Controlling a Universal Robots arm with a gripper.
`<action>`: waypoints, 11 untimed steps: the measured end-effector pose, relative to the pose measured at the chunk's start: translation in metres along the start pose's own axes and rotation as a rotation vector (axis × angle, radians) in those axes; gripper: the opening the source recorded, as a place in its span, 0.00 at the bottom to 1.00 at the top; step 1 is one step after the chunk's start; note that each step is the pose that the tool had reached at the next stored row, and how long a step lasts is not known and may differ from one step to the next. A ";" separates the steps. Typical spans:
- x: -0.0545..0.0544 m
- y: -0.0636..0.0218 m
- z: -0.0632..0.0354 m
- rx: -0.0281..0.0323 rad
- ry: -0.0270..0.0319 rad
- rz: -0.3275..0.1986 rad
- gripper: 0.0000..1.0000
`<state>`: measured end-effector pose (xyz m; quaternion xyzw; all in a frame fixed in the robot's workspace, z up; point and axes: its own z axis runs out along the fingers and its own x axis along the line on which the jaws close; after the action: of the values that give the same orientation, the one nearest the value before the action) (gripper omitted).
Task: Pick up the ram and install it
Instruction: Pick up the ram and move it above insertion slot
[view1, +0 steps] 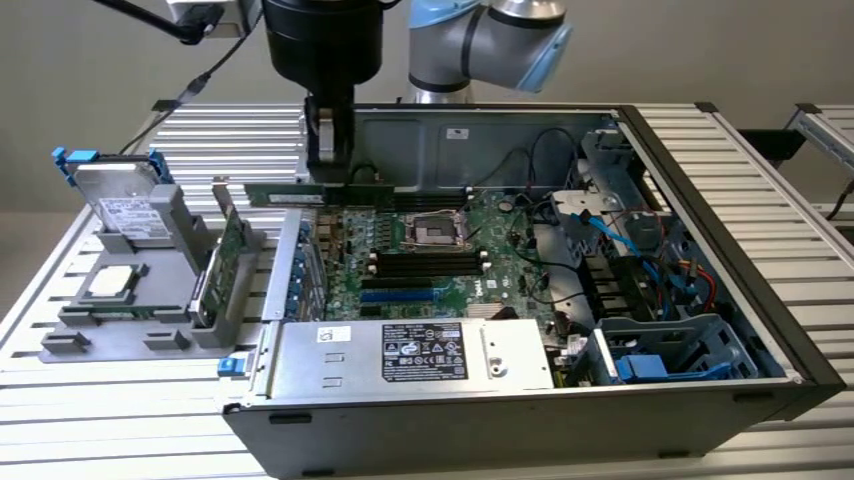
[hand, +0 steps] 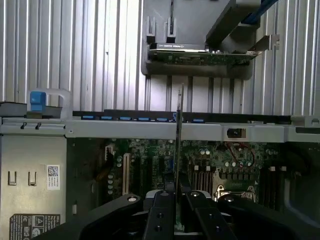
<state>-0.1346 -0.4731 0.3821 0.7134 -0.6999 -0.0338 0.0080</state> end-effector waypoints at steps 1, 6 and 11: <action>0.000 -0.0042 -0.0003 0.0000 -0.0004 0.000 0.13; -0.002 -0.0259 -0.0015 -0.0001 -0.0010 -0.001 0.13; -0.006 -0.0476 -0.0026 0.0000 -0.0011 -0.001 0.13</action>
<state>-0.0870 -0.4664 0.3821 0.7137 -0.6996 -0.0342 0.0076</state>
